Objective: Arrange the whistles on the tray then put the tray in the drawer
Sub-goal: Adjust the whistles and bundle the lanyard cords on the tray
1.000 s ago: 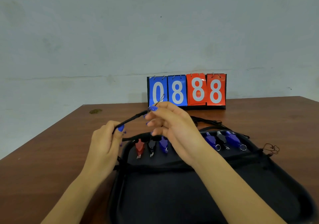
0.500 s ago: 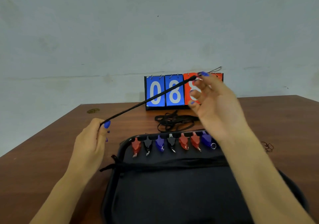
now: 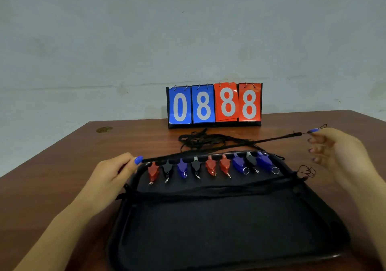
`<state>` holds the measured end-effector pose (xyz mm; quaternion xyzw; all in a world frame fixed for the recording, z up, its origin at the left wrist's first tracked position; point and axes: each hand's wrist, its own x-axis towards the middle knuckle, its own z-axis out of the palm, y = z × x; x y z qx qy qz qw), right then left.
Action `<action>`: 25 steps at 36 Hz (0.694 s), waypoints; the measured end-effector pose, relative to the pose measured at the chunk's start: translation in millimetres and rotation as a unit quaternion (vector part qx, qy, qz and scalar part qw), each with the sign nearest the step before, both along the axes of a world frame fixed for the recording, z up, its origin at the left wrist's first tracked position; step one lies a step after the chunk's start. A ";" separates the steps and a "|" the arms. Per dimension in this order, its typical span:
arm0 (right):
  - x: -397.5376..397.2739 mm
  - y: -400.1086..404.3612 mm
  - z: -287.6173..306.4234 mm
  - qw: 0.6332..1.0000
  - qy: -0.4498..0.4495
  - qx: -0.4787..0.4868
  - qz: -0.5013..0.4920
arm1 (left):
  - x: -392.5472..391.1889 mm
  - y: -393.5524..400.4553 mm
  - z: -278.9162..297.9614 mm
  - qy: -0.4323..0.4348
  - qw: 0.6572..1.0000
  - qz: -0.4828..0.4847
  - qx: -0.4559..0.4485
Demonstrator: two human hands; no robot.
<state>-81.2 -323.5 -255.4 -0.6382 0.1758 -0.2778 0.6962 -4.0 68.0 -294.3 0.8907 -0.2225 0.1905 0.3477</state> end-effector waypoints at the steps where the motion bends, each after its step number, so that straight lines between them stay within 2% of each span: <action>1: 0.5 -0.7 0.3 0.999 0.020 -0.027 -0.010 | 0.9 0.7 -0.3 0.005 1.000 -0.006 0.002; 5: 4.1 -4.9 -3.3 0.969 0.132 -0.209 -0.024 | 2.9 4.4 -1.3 -0.002 1.000 -0.008 -0.010; 8: 4.4 -8.2 -8.4 0.931 0.234 -0.280 -0.006 | 3.9 8.4 -2.8 0.015 0.999 -0.010 -0.036; 13: 7.7 -10.6 -18.5 0.876 0.346 -0.335 0.036 | 10.4 16.6 -9.0 0.054 0.998 -0.025 0.013; 21: 13.9 -19.0 -28.8 0.829 0.394 -0.395 0.035 | 10.1 16.8 -9.0 0.053 0.993 -0.018 0.101; 25: 11.5 -17.0 -26.8 0.809 0.422 -0.410 0.015 | 12.9 19.6 -9.3 0.005 0.991 -0.029 0.130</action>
